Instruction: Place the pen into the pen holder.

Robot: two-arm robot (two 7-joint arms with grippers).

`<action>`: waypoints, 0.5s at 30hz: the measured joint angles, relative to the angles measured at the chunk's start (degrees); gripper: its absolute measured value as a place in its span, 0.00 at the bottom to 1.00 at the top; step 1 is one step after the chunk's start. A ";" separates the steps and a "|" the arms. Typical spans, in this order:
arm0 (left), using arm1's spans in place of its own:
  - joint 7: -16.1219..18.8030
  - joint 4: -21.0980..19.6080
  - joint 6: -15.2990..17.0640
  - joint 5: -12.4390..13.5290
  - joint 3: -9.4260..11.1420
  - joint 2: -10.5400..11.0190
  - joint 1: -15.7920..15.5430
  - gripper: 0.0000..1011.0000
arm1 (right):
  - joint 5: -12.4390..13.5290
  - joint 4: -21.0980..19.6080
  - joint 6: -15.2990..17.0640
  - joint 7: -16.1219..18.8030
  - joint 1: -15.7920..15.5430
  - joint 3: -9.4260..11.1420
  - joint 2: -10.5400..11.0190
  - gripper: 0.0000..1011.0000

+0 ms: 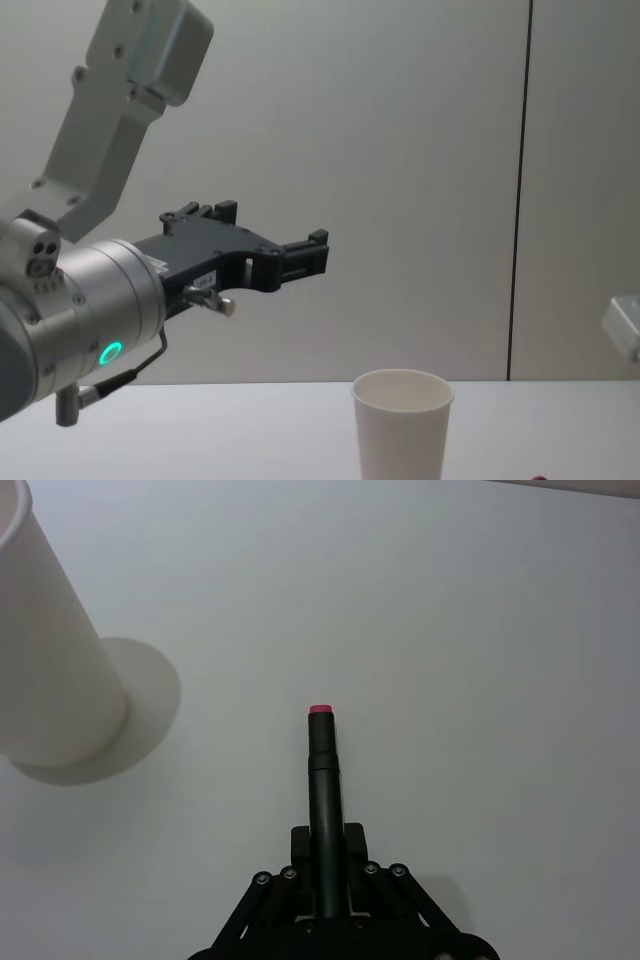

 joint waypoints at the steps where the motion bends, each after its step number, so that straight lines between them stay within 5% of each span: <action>1: 0.00 0.00 0.00 0.00 0.00 0.00 0.00 0.99 | -0.03 0.15 -0.02 -0.07 0.08 0.03 -0.06 0.18; 15: 0.00 0.00 0.00 0.00 0.00 0.00 0.00 0.99 | -0.17 0.11 -1.29 -0.58 0.18 0.26 -0.26 0.18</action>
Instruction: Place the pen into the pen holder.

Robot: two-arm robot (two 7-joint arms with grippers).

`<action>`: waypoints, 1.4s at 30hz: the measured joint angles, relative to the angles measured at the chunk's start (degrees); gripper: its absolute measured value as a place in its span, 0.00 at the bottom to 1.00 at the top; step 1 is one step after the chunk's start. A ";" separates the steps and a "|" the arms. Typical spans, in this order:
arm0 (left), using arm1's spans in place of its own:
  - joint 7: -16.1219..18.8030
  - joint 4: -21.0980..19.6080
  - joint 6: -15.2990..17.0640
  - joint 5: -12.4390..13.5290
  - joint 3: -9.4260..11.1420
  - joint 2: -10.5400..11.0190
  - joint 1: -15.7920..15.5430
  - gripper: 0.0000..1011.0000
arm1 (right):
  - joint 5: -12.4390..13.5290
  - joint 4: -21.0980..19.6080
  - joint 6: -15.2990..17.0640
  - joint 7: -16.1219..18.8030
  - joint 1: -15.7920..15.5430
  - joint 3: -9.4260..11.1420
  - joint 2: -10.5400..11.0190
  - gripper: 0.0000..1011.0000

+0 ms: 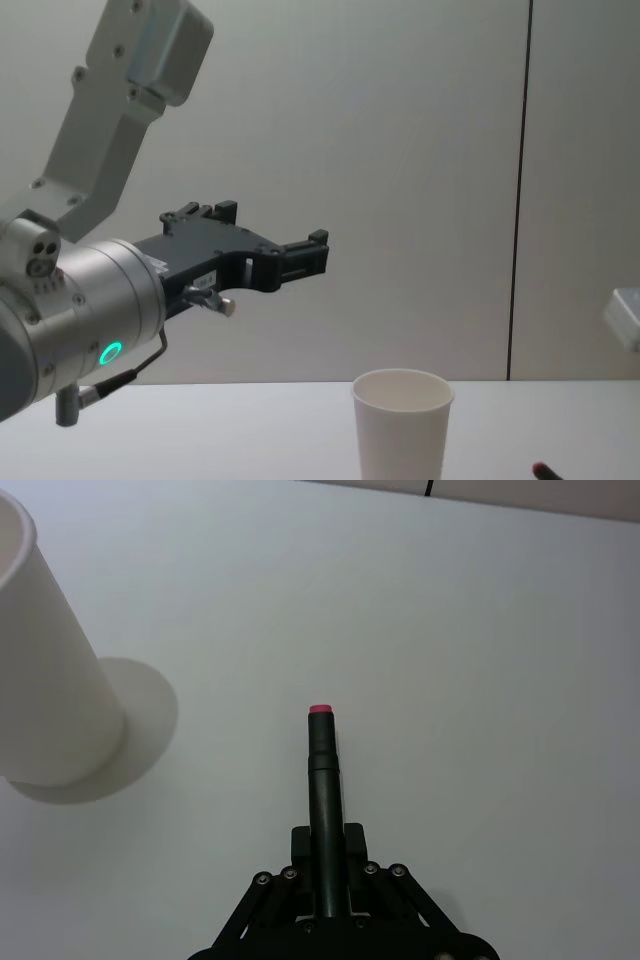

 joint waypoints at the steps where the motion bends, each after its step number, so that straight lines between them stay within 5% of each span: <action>1: 0.00 0.00 0.00 0.00 0.00 0.00 0.00 0.99 | -0.01 -0.15 -0.21 -0.04 -0.07 0.01 0.02 0.18; 25: 0.00 0.00 0.00 0.00 0.00 0.00 0.00 0.99 | 0.06 -7.22 -14.23 -0.32 -3.45 0.55 1.02 0.18; 42: 0.00 0.00 0.00 0.00 0.00 0.00 0.00 0.99 | 0.07 -9.04 -29.97 1.35 -3.94 0.41 0.54 0.18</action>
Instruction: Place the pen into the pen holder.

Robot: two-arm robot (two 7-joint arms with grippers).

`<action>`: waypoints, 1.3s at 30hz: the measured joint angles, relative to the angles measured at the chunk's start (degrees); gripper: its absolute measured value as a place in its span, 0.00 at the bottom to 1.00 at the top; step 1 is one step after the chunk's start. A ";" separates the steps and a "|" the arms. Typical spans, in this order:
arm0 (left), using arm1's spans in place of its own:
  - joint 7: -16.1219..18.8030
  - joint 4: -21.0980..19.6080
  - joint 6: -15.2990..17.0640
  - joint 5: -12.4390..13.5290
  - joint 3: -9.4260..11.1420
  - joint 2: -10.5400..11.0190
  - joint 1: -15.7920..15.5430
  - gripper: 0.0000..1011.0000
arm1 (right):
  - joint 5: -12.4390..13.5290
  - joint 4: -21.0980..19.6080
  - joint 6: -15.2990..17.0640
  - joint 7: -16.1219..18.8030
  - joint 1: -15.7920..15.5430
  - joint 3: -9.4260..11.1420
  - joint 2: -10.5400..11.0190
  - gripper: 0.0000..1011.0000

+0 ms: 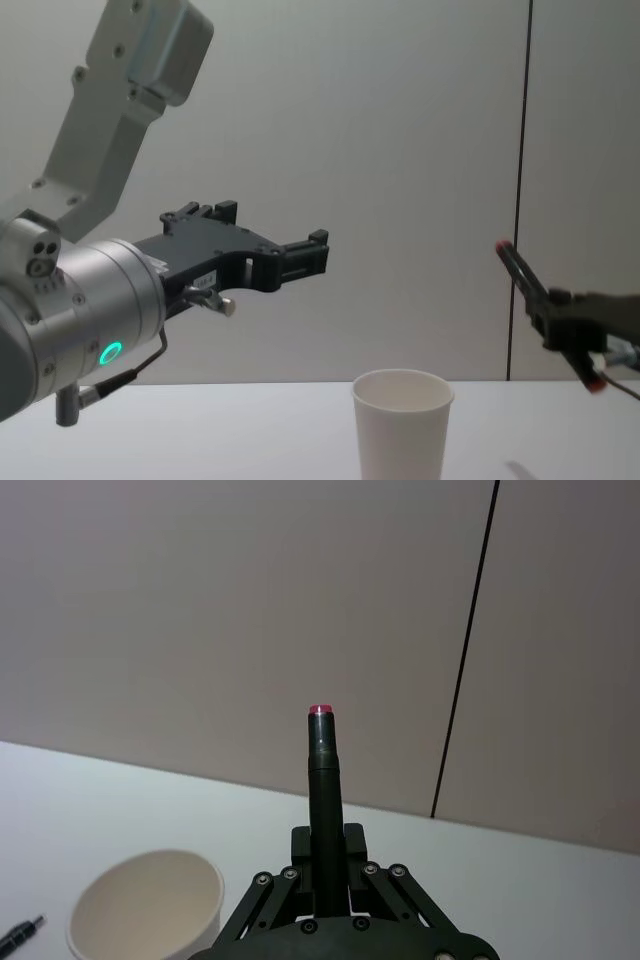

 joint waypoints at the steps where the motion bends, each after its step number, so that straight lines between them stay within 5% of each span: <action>1: 0.00 0.00 0.00 0.00 0.00 0.00 0.00 0.99 | -0.04 0.07 -0.69 0.11 0.08 -0.04 -0.08 0.18; 19: 0.00 0.00 0.00 0.00 0.00 0.00 0.00 0.99 | -2.70 7.29 -17.80 4.15 5.43 -2.48 -4.49 0.18; 39: 0.00 0.00 0.00 0.00 0.00 0.00 0.00 0.99 | -5.97 18.09 -23.73 5.49 10.78 -4.33 -8.25 0.18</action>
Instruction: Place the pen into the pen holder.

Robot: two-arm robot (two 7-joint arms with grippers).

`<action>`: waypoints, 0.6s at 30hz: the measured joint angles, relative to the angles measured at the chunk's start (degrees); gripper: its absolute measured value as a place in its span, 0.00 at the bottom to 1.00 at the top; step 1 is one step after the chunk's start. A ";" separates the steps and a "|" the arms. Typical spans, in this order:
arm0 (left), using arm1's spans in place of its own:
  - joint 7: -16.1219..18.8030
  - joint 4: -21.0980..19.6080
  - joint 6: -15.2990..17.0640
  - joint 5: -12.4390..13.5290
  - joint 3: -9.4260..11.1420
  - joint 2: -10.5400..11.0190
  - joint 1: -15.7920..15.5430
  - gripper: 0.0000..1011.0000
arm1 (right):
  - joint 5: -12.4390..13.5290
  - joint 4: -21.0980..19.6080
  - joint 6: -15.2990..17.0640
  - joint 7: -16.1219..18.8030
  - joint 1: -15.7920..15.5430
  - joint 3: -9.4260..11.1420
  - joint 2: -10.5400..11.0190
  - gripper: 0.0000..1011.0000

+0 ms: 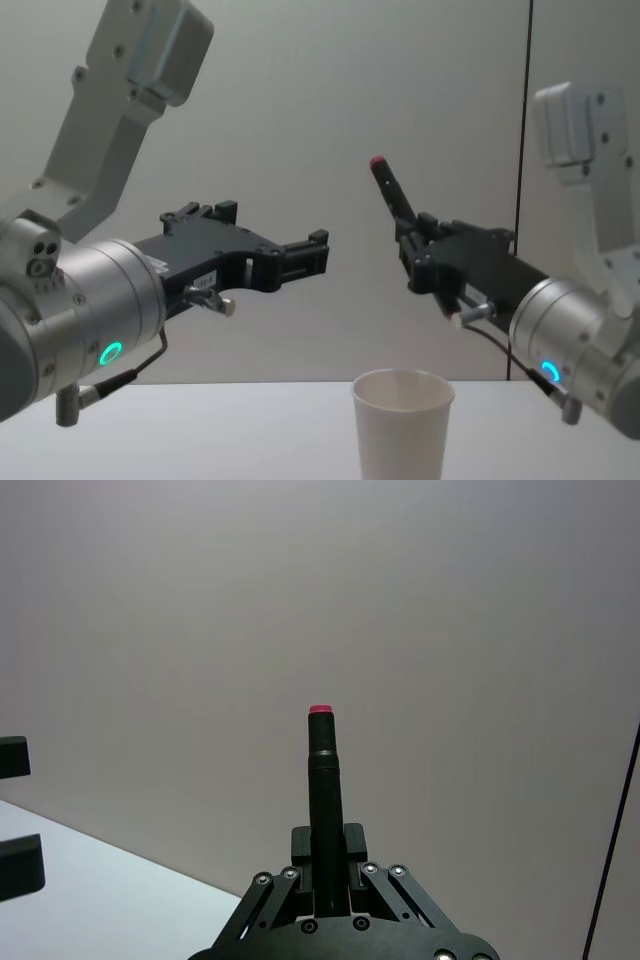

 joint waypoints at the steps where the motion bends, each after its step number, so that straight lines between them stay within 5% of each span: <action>1: 0.00 0.00 0.00 0.00 0.00 0.00 0.00 0.99 | -0.05 0.35 -0.10 0.04 0.12 -0.02 -0.08 0.18; 18: 0.00 0.00 0.00 0.00 0.00 0.00 0.00 0.99 | -0.90 8.44 -1.77 0.67 3.10 -0.41 -1.69 0.18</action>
